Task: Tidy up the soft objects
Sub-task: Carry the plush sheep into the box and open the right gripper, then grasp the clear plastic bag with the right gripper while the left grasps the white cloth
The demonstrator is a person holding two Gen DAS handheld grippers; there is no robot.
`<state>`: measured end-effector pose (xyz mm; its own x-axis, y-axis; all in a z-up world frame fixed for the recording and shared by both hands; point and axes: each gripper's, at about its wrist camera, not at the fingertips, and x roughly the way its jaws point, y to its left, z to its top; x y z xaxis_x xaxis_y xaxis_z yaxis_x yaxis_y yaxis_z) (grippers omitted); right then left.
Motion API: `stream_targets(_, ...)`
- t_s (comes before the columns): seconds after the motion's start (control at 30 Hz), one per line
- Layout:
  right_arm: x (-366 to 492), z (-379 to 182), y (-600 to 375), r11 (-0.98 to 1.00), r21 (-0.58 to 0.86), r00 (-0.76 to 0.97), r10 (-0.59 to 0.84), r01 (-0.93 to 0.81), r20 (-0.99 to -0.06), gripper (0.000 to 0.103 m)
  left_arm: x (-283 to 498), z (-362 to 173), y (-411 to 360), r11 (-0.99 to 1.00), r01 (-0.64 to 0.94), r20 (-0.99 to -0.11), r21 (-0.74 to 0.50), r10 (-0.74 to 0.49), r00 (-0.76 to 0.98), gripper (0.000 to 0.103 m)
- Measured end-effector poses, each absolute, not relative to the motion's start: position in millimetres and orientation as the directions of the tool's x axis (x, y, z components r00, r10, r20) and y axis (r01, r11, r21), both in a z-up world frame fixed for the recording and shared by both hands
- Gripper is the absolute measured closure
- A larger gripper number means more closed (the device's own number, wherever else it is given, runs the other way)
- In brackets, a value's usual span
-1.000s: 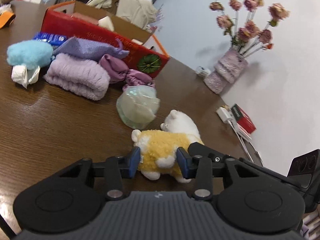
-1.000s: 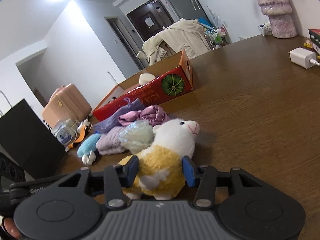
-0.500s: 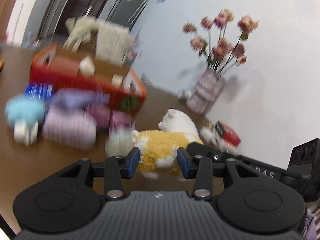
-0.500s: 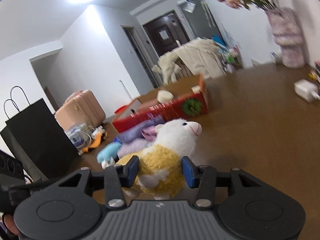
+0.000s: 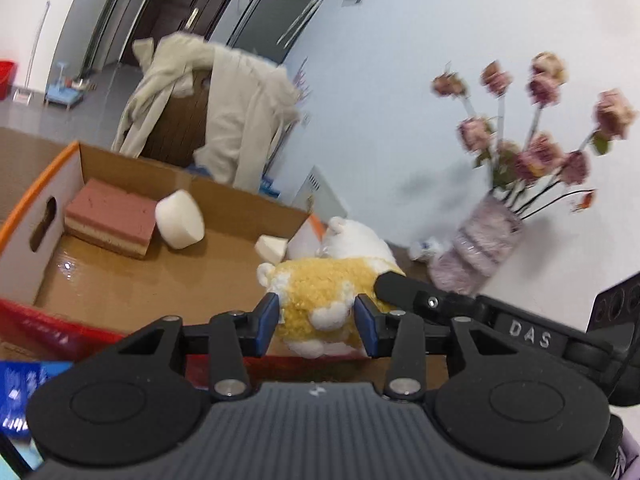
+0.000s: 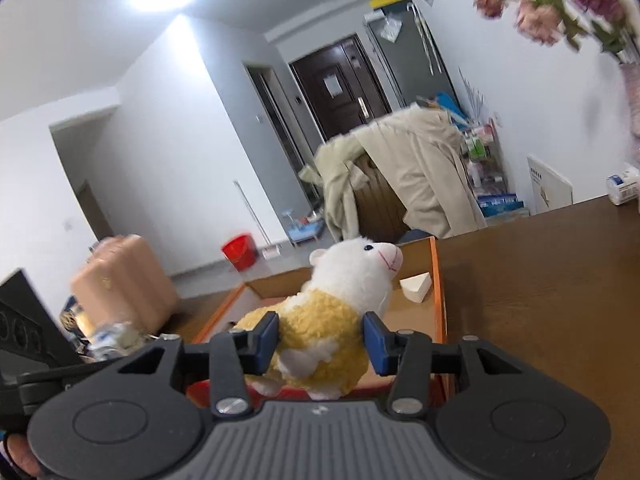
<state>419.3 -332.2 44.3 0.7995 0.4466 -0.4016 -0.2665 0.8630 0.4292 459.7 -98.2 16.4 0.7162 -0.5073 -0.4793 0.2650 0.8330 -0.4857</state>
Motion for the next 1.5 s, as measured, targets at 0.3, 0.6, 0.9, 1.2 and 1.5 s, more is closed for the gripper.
stream_targets(0.3,485,-12,-319,0.903,0.396,0.744,0.377,-0.164,-0.552,0.058,498,-20,-110,0.870,0.274,-0.594,-0.411,-0.483,0.644,0.060)
stream_targets(0.6,454,26,-324,0.933,0.310,0.819,0.319,-0.183,-0.478,0.049,452,37,-85,0.901,0.262,-0.535,-0.344,-0.418,0.734,0.045)
stream_targets(0.9,372,92,-326,0.959,0.136,0.878,0.282,-0.248,-0.386,0.026,352,106,-33,0.987,0.141,-0.409,-0.082,-0.163,0.898,0.018)
stream_targets(1.2,278,126,-324,0.962,0.070,0.920,0.272,-0.263,-0.283,0.016,242,114,-24,0.997,0.028,-0.280,0.077,-0.005,0.960,0.000)
stream_targets(1.5,199,102,-323,0.958,0.071,0.925,0.288,-0.280,-0.249,0.015,149,83,-28,1.000,-0.019,-0.244,0.006,0.020,0.970,0.000)
